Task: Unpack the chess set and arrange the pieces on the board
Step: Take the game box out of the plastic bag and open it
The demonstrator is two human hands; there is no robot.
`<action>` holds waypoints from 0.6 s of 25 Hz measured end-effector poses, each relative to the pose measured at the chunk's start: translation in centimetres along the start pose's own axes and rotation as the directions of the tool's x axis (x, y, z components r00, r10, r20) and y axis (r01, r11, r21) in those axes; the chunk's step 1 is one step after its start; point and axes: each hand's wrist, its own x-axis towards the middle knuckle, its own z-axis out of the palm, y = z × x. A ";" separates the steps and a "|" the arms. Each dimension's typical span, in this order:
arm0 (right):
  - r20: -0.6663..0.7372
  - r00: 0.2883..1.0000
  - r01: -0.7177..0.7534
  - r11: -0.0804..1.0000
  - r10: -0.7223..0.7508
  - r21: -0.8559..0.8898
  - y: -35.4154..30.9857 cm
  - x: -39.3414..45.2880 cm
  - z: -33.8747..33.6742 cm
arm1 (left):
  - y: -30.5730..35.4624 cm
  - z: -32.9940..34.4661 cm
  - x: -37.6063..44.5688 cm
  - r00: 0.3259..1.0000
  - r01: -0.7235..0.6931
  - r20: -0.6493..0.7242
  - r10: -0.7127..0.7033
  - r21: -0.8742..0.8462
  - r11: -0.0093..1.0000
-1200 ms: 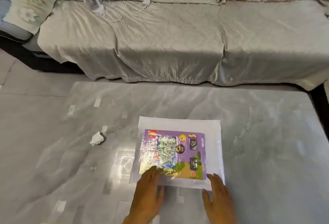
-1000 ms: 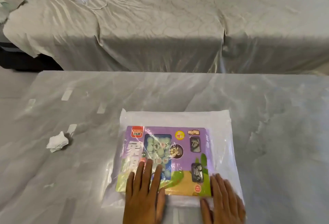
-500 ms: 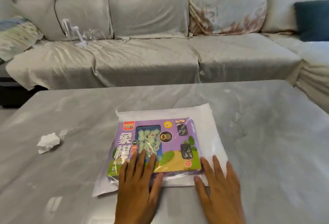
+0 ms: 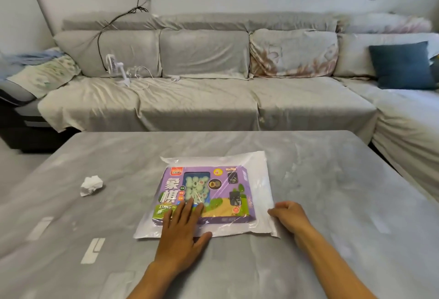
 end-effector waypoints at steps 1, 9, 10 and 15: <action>-0.015 1.000 -0.009 1.000 0.009 -0.015 -0.2 0.3 0.4 | -0.2 0.3 0.0 1.000 -0.010 -0.029 0.011 0.017 1.000; -0.099 0.994 0.020 0.960 -0.050 -0.279 -2.7 3.5 3.0 | 1.1 -0.2 -3.6 0.883 0.427 -0.141 -0.448 -0.154 0.891; -0.061 0.997 0.020 0.944 -0.042 -0.329 -2.7 3.5 3.1 | 1.3 0.2 -3.8 0.904 0.407 -0.072 -0.421 -0.154 0.901; 0.014 0.994 0.102 0.898 -0.106 -0.428 -1.2 -1.2 2.7 | -1.6 -0.4 1.7 0.882 0.470 0.105 -0.459 -0.190 0.862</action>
